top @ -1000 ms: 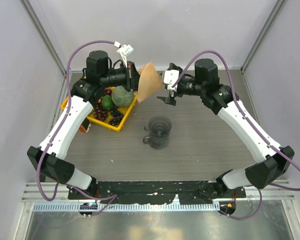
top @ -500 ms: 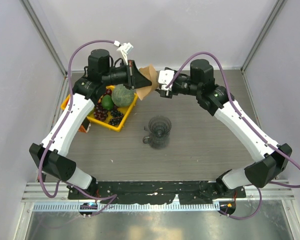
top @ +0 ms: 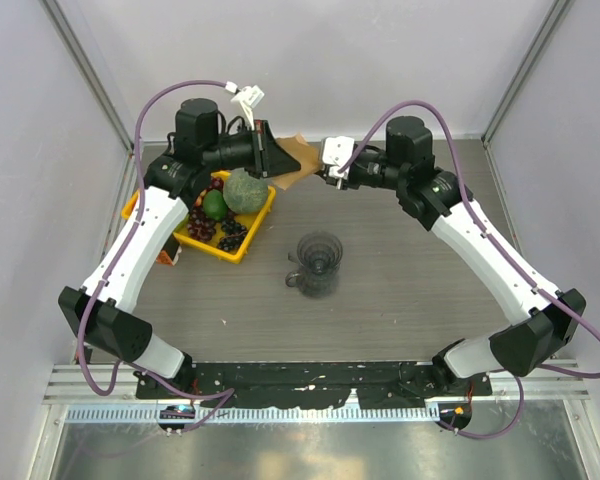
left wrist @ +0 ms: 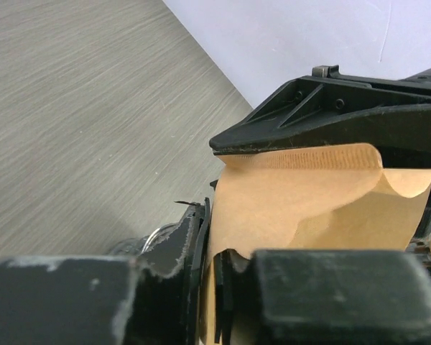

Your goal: Place the coffee filter in the dripper

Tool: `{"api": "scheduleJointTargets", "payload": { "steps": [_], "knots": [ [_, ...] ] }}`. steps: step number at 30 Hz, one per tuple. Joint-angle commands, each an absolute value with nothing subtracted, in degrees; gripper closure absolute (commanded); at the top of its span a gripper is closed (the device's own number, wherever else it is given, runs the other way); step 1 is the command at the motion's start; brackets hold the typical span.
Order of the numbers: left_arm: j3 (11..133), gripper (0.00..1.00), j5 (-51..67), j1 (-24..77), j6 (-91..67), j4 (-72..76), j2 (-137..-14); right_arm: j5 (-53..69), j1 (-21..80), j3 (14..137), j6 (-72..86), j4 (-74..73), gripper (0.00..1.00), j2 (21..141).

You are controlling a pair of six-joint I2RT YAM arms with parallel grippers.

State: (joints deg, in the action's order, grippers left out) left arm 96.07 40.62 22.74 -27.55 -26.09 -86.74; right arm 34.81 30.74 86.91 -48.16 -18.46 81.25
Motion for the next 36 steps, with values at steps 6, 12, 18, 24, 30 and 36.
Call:
{"api": "scheduleJointTargets", "payload": {
  "steps": [6, 12, 18, 24, 30, 36],
  "knots": [
    [93.69, 0.71, 41.92, 22.41, -21.45, -23.91, -82.97, 39.20, 29.44, 88.68, -46.23, -17.58, 0.76, 79.54],
    [94.39, 0.64, 42.98, 22.50, -14.95, -24.69, -82.18, 41.75, 29.44, 89.56, -47.29, -20.83, 0.81, 80.07],
    [95.45, 0.64, 45.17, 22.59, -10.55, -25.93, -82.53, 42.89, 29.36, 90.35, -46.85, -22.58, 0.92, 80.42],
    [94.75, 0.57, 47.28, 21.54, -9.84, -27.25, -81.57, 44.03, 28.48, 91.05, -45.44, -23.55, 0.95, 80.68],
    [91.41, 0.37, 53.25, 16.88, -13.53, -20.85, -79.81, 45.61, 27.69, 90.26, -45.44, -24.43, 0.95, 79.89],
    [89.65, 0.01, 54.32, 14.24, -3.99, -23.01, -75.68, 47.55, 27.51, 89.39, -45.97, -26.45, 0.95, 79.02]
  ]
}}
